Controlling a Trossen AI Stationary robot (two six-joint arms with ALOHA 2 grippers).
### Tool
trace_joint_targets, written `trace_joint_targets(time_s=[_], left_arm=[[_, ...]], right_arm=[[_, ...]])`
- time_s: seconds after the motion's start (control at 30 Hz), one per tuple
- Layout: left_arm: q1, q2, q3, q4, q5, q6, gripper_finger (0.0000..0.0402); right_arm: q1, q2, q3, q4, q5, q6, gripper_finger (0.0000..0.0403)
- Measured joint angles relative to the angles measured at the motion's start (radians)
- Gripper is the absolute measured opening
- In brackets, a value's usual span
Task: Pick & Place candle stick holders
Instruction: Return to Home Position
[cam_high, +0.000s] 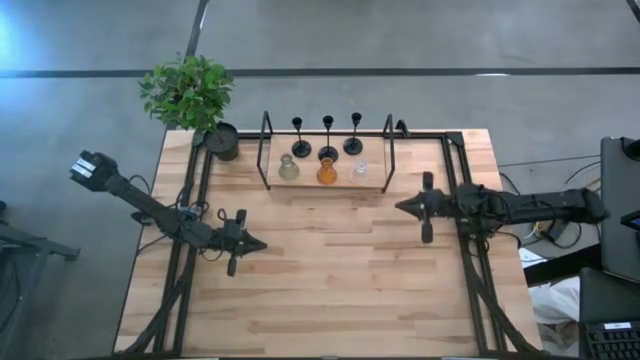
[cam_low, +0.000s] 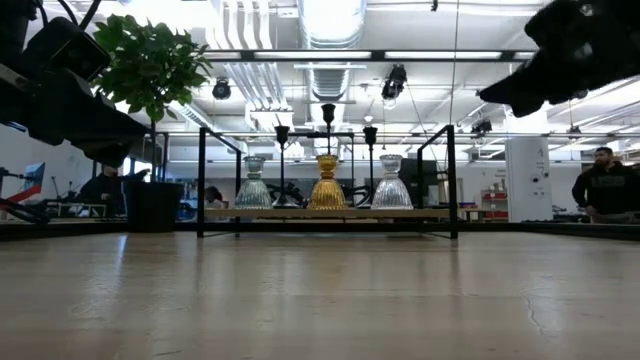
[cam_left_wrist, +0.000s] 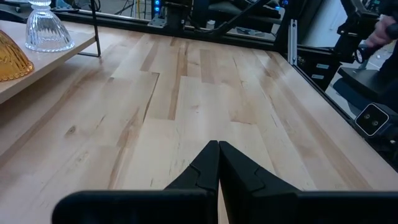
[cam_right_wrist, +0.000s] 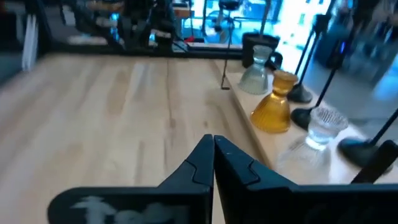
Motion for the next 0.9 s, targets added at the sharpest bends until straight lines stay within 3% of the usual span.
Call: trace_joint_targets(time_s=[0.1, 0.27, 0.4, 0.73, 0.9], left_arm=[[0.000, 0.000, 0.000, 0.000, 0.000, 0.000, 0.0014], [0.000, 0.000, 0.000, 0.000, 0.000, 0.000, 0.0014], [0.000, 0.000, 0.000, 0.000, 0.000, 0.000, 0.0014], [0.000, 0.000, 0.000, 0.000, 0.000, 0.000, 0.0014], [0.000, 0.000, 0.000, 0.000, 0.000, 0.000, 0.0014]], right_arm=[[0.000, -0.064, -0.054, -0.004, -0.007, -0.102, 0.0008], [-0.002, -0.192, -0.148, -0.001, -0.019, -0.028, 0.0008], [-0.002, -0.300, -0.219, 0.012, -0.098, -0.014, 0.0008], [-0.001, -0.448, -0.225, 0.021, -0.127, -0.062, 0.0008], [0.000, -0.453, -0.224, 0.020, -0.131, -0.067, 0.0008]])
